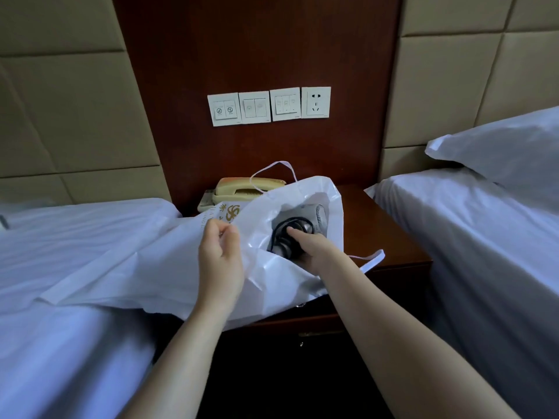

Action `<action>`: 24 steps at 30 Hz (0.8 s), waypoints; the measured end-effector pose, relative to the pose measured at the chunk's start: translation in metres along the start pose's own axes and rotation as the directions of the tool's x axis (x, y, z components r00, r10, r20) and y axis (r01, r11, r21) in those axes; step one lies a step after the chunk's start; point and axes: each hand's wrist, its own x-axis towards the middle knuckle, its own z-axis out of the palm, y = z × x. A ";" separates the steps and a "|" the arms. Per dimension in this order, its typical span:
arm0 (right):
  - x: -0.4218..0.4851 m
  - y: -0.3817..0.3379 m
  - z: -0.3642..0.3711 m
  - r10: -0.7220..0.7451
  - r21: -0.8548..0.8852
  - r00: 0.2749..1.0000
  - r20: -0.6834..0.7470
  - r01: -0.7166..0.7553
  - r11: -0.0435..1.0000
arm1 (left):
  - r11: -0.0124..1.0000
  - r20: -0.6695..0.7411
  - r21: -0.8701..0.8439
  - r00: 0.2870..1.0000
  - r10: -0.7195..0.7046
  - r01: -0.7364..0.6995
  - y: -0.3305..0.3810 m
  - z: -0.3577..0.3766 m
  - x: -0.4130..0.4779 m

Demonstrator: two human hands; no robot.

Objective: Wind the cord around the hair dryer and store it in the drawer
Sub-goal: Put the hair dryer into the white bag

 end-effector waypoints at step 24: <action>-0.006 -0.009 0.057 0.152 0.066 0.923 0.353 -0.187 0.980 | 0.995 -0.191 0.070 0.978 0.080 -0.068 -0.004 -0.048 0.040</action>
